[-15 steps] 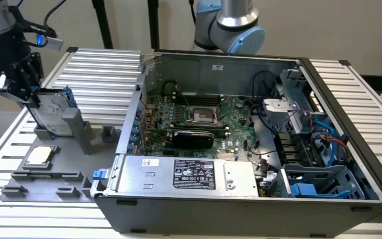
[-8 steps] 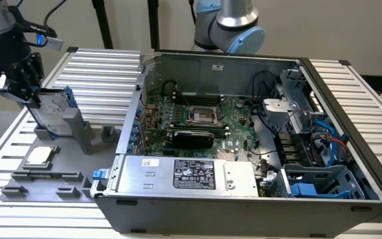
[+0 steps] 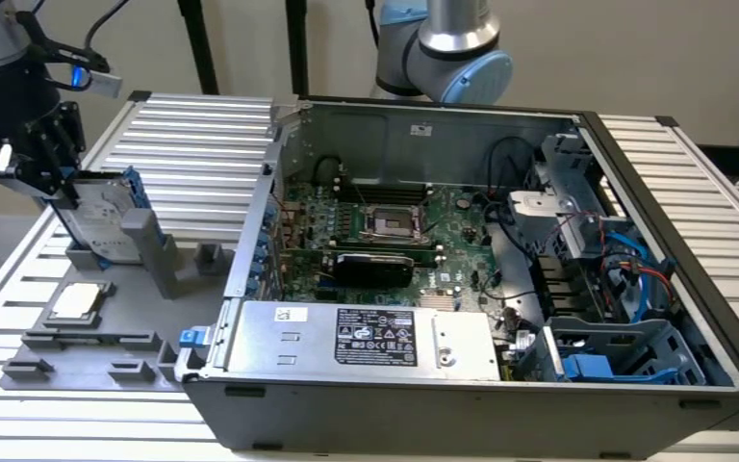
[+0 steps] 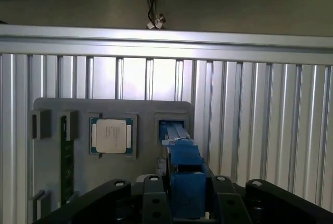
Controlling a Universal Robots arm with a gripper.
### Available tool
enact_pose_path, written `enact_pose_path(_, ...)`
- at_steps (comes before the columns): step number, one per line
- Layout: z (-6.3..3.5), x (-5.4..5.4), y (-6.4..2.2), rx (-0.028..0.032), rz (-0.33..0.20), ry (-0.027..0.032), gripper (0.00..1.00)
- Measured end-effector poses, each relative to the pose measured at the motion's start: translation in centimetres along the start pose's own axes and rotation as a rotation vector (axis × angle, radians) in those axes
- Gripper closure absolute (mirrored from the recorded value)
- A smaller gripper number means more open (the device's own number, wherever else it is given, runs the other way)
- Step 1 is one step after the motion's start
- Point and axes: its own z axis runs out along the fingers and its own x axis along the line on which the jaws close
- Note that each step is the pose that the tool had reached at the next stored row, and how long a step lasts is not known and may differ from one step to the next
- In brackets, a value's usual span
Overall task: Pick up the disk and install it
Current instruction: 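Pick up the disk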
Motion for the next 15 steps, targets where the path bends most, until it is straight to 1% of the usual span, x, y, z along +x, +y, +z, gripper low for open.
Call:
enact_pose_path(8,0.0,0.0,0.0,0.0001,0.0,-0.0001,0.67)
enact_pose_path(15,-0.09,0.0,0.0,0.0033,0.0,-0.0002,0.67)
